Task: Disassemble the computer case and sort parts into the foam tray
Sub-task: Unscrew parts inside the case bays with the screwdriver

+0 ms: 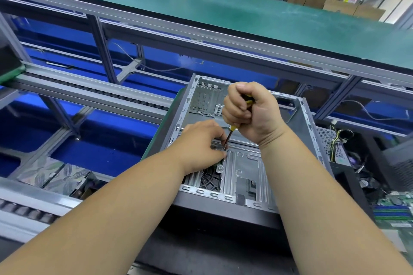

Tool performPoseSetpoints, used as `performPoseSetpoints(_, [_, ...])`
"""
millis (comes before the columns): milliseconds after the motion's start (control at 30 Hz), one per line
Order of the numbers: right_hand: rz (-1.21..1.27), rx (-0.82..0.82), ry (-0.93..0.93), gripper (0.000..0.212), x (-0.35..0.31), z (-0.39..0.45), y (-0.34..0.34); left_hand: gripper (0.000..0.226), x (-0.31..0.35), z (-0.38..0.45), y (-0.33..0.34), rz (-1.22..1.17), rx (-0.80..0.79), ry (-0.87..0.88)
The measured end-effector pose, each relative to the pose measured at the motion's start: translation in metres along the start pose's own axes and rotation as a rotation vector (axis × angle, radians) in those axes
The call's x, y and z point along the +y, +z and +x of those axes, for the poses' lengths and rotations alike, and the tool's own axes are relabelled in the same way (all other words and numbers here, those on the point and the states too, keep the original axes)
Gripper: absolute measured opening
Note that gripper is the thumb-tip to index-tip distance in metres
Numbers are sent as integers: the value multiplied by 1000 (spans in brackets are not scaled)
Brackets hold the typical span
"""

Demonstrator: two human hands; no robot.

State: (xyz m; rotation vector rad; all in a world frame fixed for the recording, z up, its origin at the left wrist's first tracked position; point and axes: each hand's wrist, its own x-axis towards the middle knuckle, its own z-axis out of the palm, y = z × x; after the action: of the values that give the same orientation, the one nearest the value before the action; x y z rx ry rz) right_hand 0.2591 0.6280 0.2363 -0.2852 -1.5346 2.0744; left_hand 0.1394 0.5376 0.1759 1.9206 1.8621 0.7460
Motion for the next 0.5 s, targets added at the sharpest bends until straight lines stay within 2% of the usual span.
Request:
performPoseSetpoints(100, [-40,92,-38,34,3,-2,3,12,2,1,0,14,19,-11])
performPoseSetpoints(200, [-67,315,-111,31,13,-5,8,12,5,0,-1,-25,35,-38])
performPoseSetpoints(300, [10,526,-203,33,24,-9,15,12,6,-1,-1,-33,42,-37])
performPoseSetpoints(367, [45,558,-258,31,28,-10,18,13,6,-1,0,-34,49,-37])
performPoseSetpoints(500, [39,491,-273,29,27,-9,26,15,6,-1,0,-45,52,-42])
